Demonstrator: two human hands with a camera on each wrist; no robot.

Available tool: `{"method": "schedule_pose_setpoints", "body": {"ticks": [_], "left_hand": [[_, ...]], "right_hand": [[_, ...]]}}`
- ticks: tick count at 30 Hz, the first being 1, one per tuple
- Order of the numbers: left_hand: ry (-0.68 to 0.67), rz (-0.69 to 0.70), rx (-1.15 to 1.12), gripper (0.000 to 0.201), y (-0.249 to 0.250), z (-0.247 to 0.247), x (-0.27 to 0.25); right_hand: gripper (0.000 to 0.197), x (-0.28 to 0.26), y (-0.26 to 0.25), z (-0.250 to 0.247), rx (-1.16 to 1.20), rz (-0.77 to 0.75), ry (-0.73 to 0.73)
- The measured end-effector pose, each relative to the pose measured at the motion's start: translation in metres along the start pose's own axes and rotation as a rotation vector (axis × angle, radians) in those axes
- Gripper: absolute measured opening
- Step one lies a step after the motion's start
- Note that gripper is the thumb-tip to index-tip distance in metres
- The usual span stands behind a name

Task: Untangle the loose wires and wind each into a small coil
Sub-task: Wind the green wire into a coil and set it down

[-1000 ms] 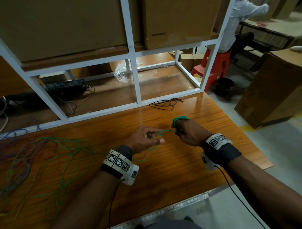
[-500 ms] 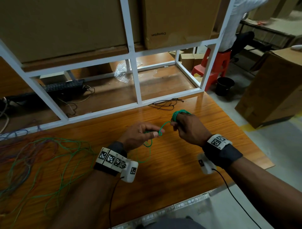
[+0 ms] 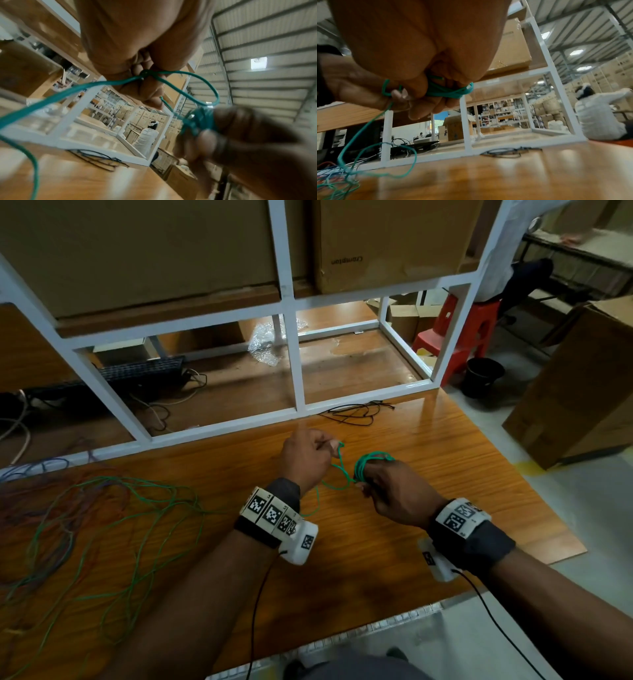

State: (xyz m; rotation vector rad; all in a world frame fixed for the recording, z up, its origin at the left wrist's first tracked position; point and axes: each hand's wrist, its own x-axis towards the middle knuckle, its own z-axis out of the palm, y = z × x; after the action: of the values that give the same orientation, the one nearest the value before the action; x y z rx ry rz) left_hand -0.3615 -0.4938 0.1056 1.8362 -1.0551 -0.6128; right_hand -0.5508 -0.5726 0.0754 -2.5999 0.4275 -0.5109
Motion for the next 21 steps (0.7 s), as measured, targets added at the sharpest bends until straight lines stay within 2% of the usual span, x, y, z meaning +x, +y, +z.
{"method": "schedule_pose_setpoints", "body": {"ticks": [3,7,8,11,13,15,18,21], "left_hand": [[-0.029,-0.063,-0.227,0.011,0.014,0.006,-0.010],[-0.173,-0.169,-0.473,0.014,0.020,0.009,-0.022],[-0.232,-0.182,-0.463,0.013,0.018,0.007,-0.024],[-0.400,-0.173,-0.180,0.009,0.009,0.000,-0.029],[-0.423,-0.178,-0.105,0.008,0.001,-0.005,-0.031],[-0.426,-0.179,-0.091,0.009,-0.003,-0.013,-0.030],[-0.394,-0.071,0.128,0.012,-0.005,-0.026,-0.023],[-0.432,-0.041,0.176,0.014,-0.004,-0.038,-0.020]], "right_hand": [[0.022,-0.007,0.011,0.012,0.085,0.136,0.006],[0.021,-0.002,0.034,0.012,0.108,0.316,0.042],[0.020,0.000,0.042,0.008,0.055,0.332,0.081],[0.012,0.006,0.051,-0.007,-0.172,0.282,0.200],[0.010,0.008,0.051,-0.015,-0.348,0.216,0.237],[0.018,0.009,0.053,-0.018,-0.482,0.181,0.241],[0.022,0.005,0.057,-0.012,-0.537,0.157,0.150],[0.024,-0.002,0.057,-0.012,-0.501,0.234,-0.128]]}}
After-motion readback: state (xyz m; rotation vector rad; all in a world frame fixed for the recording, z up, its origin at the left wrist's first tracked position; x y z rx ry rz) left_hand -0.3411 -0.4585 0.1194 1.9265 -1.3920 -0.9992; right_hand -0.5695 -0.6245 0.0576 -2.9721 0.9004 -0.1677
